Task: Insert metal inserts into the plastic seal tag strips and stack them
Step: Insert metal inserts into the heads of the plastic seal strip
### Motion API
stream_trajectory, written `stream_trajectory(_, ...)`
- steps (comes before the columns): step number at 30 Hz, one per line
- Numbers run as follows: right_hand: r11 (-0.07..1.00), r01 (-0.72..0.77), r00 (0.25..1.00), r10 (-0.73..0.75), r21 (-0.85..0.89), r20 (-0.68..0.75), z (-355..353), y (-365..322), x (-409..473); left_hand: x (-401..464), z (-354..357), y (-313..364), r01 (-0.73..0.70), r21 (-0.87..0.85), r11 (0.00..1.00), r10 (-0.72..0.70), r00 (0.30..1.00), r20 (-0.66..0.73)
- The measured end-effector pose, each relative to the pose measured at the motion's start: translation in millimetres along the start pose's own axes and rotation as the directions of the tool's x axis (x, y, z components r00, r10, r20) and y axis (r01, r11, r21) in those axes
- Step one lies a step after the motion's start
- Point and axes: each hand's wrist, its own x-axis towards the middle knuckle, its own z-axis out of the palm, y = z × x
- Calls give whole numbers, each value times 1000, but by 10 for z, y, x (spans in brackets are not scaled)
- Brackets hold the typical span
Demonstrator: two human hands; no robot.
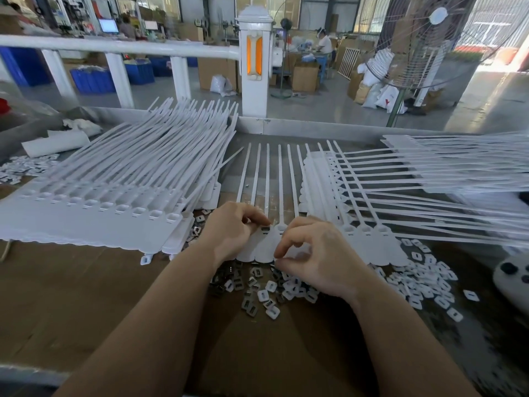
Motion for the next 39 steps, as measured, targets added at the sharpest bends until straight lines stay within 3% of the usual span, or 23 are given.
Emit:
stream_trajectory(8, 1000, -5, 999, 4, 13, 49, 4, -6, -10, -23, 35, -6, 20, -16, 1000, -21, 999, -37)
stream_trajectory(15, 992, -12, 998, 3, 129, 66, -12, -46, -14, -58, 47, -25, 12, -10, 1000, -13, 998, -62)
stream_trajectory(22, 957, -50, 975, -15, 286, 222, -70, -96, -19, -86, 43, -10, -4, -20, 1000, 3, 998, -65)
stream_trajectory(31, 964, -43, 978, -14, 264, 210, -46, -93, -10, -86, 37, -34, -23, -49, 999, 20, 997, -69)
stream_trajectory(39, 995, 41, 983, -57, 94, 173, 64, -102, 17, -72, 43, -40, -20, -78, 997, 15, 997, -71)
